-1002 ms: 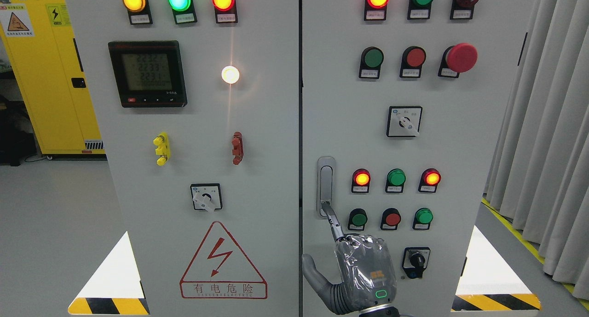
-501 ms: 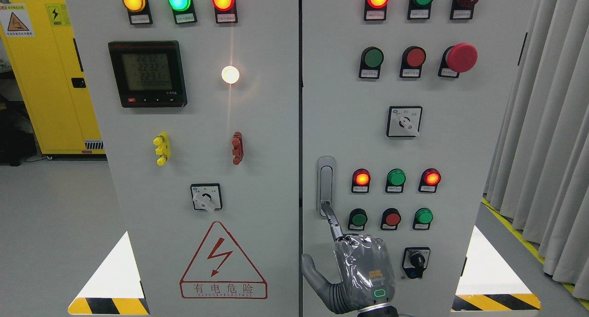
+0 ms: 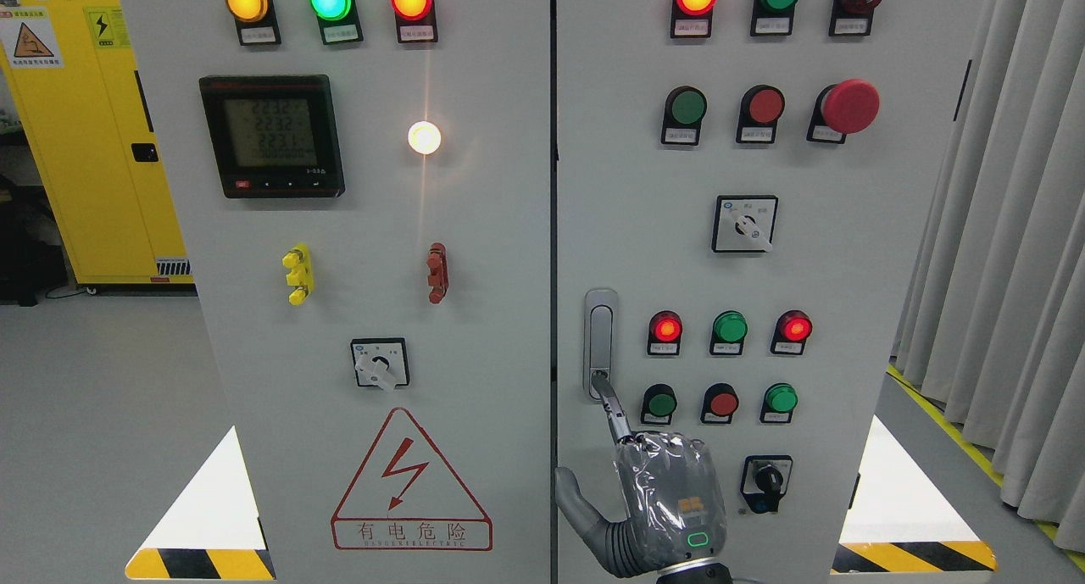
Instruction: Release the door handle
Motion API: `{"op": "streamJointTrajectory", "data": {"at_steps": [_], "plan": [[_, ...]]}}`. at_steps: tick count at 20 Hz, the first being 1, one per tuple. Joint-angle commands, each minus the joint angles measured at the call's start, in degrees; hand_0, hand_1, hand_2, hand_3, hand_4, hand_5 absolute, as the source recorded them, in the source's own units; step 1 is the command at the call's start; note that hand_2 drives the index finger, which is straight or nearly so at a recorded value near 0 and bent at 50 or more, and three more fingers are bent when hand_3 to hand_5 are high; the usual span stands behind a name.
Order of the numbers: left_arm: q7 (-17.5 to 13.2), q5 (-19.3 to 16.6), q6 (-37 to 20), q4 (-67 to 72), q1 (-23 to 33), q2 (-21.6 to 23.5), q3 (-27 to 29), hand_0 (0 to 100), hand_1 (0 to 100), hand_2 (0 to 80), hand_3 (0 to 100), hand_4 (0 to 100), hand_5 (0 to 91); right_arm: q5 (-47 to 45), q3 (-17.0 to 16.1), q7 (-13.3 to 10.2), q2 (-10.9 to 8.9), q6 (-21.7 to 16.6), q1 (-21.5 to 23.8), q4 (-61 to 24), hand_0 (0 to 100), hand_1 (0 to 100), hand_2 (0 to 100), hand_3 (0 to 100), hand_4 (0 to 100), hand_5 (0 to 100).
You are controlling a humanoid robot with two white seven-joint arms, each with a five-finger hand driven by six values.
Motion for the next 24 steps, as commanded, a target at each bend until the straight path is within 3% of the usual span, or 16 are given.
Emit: {"op": "streamJointTrajectory", "data": {"at_steps": [1, 24], "plan": [[0.0, 0.0, 0.03, 0.0, 0.0, 0.0, 0.01, 12, 56, 0.0, 0, 0, 0.0, -0.04, 0.25, -0.01, 0.06, 0.28, -0.12, 0.37, 46, 29, 0, 100, 100, 100], [0.0, 0.0, 0.03, 0.0, 0.0, 0.0, 0.01, 12, 56, 0.0, 0, 0, 0.0, -0.13, 0.25, 0.34, 0.06, 0.28, -0.83, 0.99, 47, 30, 0, 100, 100, 100]]}}
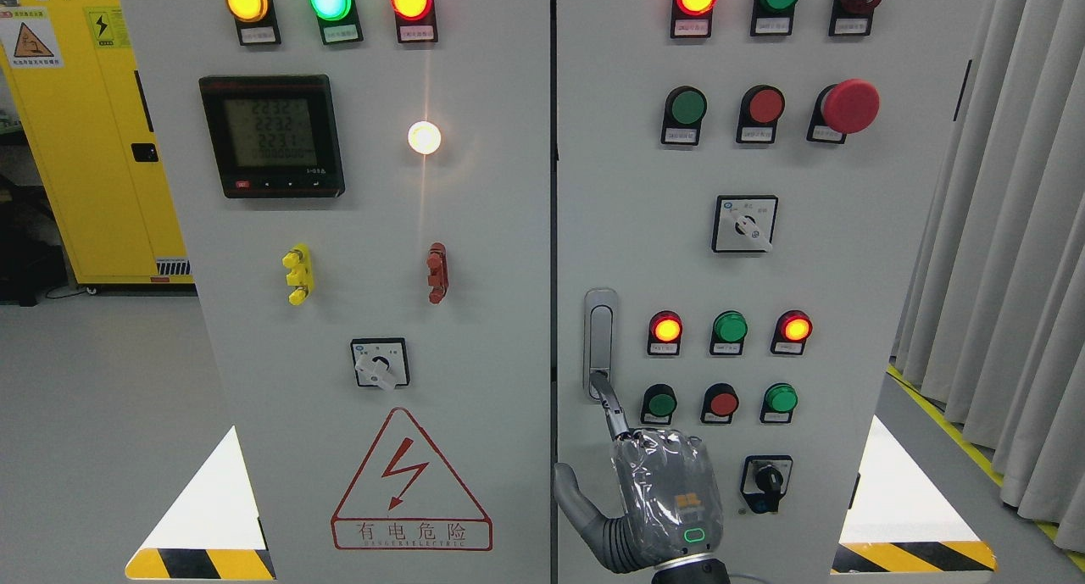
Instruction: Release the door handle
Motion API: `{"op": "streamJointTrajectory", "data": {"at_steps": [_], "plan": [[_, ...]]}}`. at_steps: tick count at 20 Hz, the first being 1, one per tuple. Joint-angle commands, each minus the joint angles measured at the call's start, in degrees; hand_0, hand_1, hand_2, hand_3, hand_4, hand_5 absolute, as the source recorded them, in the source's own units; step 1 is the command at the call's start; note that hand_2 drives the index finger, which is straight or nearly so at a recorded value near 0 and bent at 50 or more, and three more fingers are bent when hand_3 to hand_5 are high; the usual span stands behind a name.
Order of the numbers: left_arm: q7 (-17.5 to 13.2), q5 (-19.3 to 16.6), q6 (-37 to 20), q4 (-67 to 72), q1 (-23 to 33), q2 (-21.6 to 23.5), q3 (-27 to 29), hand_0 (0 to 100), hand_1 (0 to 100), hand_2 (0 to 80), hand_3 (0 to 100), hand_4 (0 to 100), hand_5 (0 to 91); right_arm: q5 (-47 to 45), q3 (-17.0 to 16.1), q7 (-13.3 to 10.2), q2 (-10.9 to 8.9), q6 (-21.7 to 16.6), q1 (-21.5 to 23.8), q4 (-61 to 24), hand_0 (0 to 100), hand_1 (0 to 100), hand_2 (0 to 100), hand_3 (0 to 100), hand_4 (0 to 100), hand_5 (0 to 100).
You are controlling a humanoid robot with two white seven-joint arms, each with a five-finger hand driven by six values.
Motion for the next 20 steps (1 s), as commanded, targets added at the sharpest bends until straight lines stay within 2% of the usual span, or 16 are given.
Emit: {"op": "streamJointTrajectory", "data": {"at_steps": [1, 20], "plan": [[0.0, 0.0, 0.03, 0.0, 0.0, 0.0, 0.0, 12, 56, 0.0, 0, 0, 0.0, 0.0, 0.01, 0.22, 0.01, 0.01, -0.08, 0.29, 47, 30, 0, 100, 100, 100], [0.0, 0.0, 0.03, 0.0, 0.0, 0.0, 0.0, 12, 56, 0.0, 0, 0, 0.0, 0.09, -0.16, 0.22, 0.01, 0.01, -0.43, 0.64, 46, 30, 0, 100, 100, 100]]}}
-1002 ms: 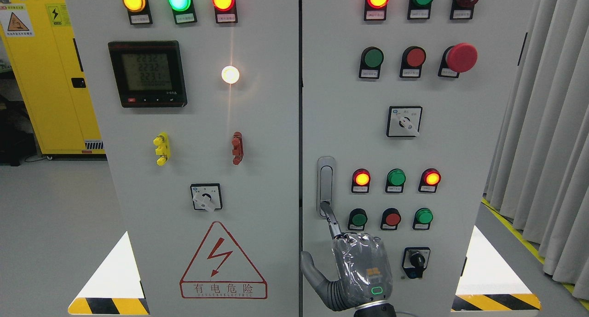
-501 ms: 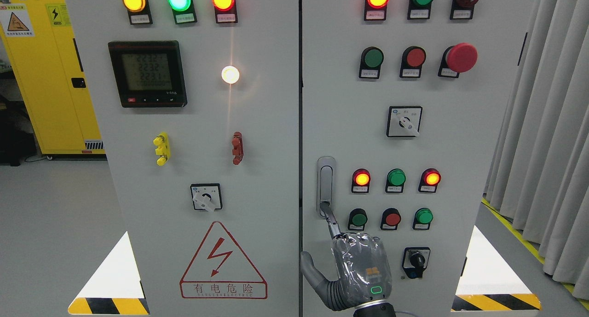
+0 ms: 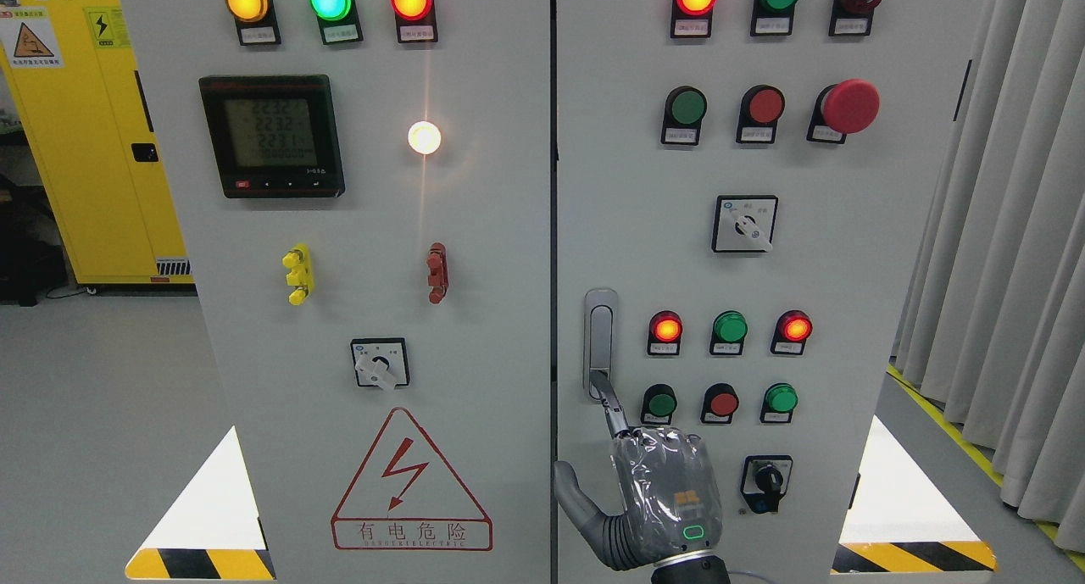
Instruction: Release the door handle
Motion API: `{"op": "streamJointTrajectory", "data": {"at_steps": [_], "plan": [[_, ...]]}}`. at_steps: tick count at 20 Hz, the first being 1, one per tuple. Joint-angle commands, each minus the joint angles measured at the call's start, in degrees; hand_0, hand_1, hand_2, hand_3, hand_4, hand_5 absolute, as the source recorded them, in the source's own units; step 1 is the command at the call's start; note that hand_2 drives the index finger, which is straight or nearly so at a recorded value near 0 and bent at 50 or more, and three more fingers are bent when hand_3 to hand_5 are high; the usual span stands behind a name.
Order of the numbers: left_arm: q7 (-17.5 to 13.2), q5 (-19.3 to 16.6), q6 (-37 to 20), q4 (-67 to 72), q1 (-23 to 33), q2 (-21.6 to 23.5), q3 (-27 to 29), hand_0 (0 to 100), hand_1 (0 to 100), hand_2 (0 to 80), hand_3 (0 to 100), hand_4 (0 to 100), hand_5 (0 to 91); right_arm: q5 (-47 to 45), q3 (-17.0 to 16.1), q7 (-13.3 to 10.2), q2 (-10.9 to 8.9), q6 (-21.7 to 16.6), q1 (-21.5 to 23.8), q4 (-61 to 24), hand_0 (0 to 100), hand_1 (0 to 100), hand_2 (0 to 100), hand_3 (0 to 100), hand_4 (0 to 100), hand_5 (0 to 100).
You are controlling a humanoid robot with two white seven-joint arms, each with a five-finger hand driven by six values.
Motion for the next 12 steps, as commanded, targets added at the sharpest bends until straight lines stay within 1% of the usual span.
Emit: {"op": "streamJointTrajectory", "data": {"at_steps": [1, 12], "plan": [[0.0, 0.0, 0.03, 0.0, 0.0, 0.0, 0.0, 12, 56, 0.0, 0, 0, 0.0, 0.04, -0.14, -0.2, 0.0, 0.0, 0.1, 0.11, 46, 30, 0, 100, 100, 100], [0.0, 0.0, 0.03, 0.0, 0.0, 0.0, 0.0, 12, 56, 0.0, 0, 0, 0.0, 0.04, -0.23, -0.11, 0.0, 0.09, 0.1, 0.11, 47, 30, 0, 100, 100, 100]]}}
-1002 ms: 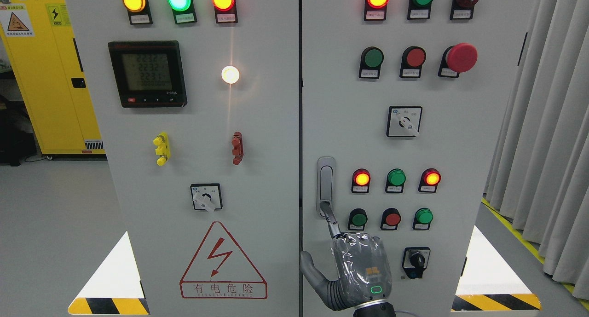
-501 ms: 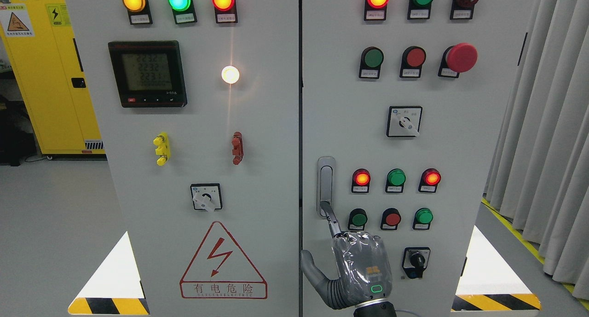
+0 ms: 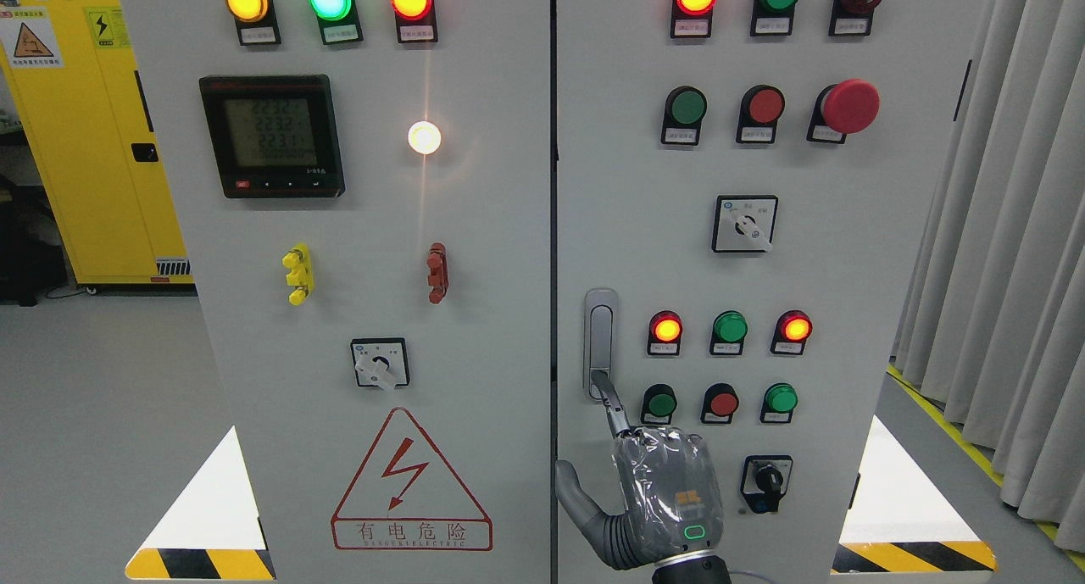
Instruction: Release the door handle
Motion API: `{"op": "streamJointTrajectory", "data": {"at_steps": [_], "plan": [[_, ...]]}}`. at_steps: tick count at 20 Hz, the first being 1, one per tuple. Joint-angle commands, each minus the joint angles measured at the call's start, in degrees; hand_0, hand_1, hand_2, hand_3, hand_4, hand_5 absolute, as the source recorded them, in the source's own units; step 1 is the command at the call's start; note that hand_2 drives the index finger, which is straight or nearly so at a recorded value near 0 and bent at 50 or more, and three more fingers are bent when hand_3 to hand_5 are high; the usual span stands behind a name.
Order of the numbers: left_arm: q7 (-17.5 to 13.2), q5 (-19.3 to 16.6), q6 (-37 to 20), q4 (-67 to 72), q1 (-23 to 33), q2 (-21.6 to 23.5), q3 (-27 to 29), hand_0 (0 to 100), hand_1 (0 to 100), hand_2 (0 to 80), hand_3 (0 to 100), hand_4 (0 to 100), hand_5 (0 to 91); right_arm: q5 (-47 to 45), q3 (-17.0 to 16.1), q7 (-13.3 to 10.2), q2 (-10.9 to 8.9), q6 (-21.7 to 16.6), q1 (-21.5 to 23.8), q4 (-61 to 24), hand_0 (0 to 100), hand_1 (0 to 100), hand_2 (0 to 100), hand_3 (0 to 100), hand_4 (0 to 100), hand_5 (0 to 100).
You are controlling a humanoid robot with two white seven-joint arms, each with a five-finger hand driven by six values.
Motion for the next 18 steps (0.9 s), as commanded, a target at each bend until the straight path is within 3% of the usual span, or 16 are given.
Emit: {"op": "streamJointTrajectory", "data": {"at_steps": [1, 18], "plan": [[0.0, 0.0, 0.03, 0.0, 0.0, 0.0, 0.0, 12, 56, 0.0, 0, 0, 0.0, 0.01, -0.02, 0.05, 0.0, 0.04, 0.1, 0.02, 47, 30, 0, 100, 100, 100], [0.0, 0.0, 0.03, 0.0, 0.0, 0.0, -0.09, 12, 56, 0.0, 0, 0, 0.0, 0.09, 0.15, 0.93, 0.0, 0.04, 0.27, 0.28, 48, 30, 0, 100, 100, 100]]}}
